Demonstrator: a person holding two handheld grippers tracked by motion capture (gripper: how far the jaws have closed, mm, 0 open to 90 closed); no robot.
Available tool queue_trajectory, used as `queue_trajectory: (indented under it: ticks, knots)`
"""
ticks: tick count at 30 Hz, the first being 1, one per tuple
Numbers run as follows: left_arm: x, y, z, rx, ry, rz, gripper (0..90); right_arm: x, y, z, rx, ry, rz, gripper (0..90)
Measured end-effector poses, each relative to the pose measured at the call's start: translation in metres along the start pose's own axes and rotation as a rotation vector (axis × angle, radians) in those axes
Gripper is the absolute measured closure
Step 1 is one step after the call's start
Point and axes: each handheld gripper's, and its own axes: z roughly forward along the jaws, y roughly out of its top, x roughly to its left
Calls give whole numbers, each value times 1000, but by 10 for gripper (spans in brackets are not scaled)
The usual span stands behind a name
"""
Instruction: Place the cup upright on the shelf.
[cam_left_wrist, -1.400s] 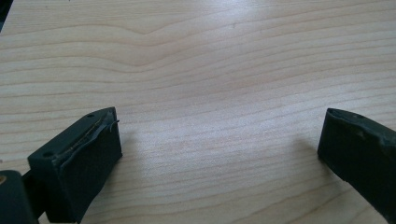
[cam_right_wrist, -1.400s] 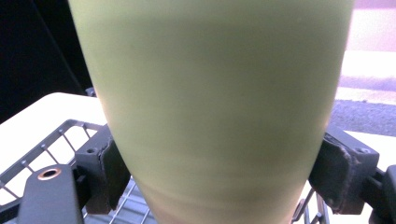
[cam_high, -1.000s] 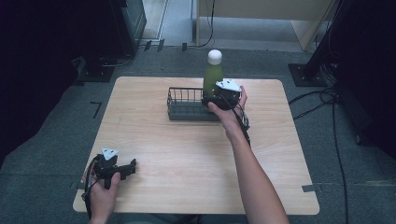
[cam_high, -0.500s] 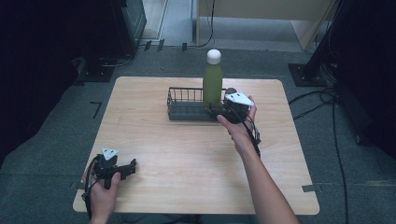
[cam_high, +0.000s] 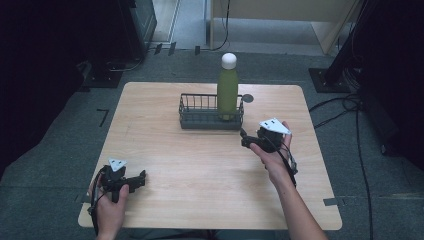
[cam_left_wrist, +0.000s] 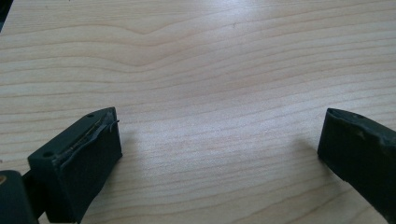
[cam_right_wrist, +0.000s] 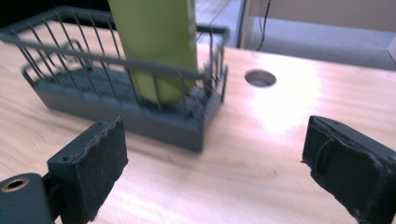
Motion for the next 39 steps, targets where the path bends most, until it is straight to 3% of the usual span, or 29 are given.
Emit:
queue_trajectory:
  ticks: [4, 11, 14, 20, 24, 39]
  knots:
    - [0, 0, 0, 0, 0, 0, 0, -11, -17, -8, 3, -5, 37, 64]
    - [0, 0, 0, 0, 0, 0, 0, -25, -35, -19, 31, -13, 33, 64]
    - [0, 0, 0, 0, 0, 1, 0, -39, -45, -31, 32, -31, 54, 64]
    - [0, 0, 0, 0, 0, 1, 0, -52, -60, -44, 48, -55, 73, 64]
    - [0, 0, 0, 1, 0, 1, 0, -67, -73, -57, 62, -77, 119, 64]
    - [0, 0, 0, 1, 0, 1, 0, -93, -112, -85, 150, -122, 160, 64]
